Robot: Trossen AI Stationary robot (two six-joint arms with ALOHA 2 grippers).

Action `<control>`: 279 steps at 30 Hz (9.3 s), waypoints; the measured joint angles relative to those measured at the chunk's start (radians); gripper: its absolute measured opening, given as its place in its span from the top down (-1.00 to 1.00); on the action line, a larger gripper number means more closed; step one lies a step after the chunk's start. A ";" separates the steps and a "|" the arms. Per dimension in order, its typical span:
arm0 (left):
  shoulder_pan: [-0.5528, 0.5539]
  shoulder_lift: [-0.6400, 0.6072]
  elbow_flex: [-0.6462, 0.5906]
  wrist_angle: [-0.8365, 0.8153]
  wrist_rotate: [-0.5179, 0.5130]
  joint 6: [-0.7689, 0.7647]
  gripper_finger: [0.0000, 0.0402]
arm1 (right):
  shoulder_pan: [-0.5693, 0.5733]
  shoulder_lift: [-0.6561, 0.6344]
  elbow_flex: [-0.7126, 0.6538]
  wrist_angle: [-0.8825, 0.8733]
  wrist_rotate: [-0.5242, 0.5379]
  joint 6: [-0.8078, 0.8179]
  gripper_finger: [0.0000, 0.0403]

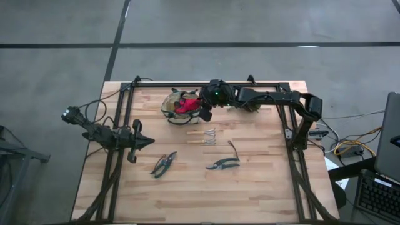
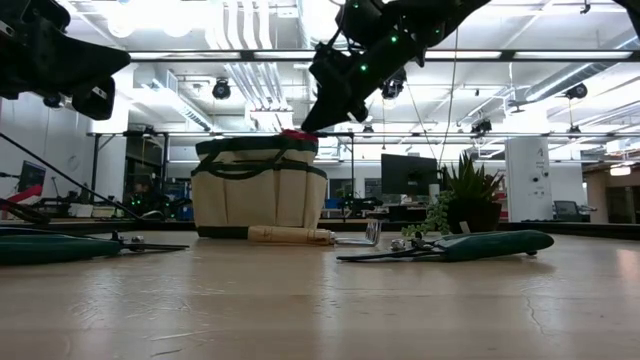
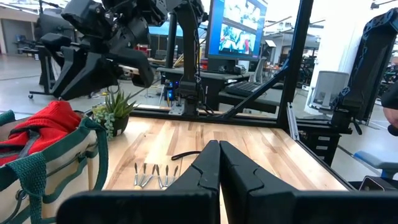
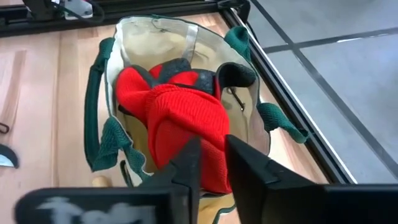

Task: Pick & Place Garden tools in Gardening bag
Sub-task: Put the gloves into the gardening bag, then put the bottom hand rake into the gardening bag

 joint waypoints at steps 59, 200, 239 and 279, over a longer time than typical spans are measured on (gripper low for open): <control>0.000 0.000 0.000 0.001 0.000 0.000 0.97 | 0.163 0.048 0.145 -0.267 -0.047 -0.110 0.96; 0.000 0.000 0.000 0.000 0.000 0.000 0.97 | 0.363 0.032 -0.102 -0.355 0.349 0.166 0.96; 0.000 0.000 0.000 0.000 0.000 0.000 0.97 | 0.440 0.002 0.107 -0.529 1.056 -0.062 0.96; 0.000 0.000 0.000 0.000 0.000 0.000 0.97 | 0.282 0.001 0.102 -0.259 1.091 -0.277 0.96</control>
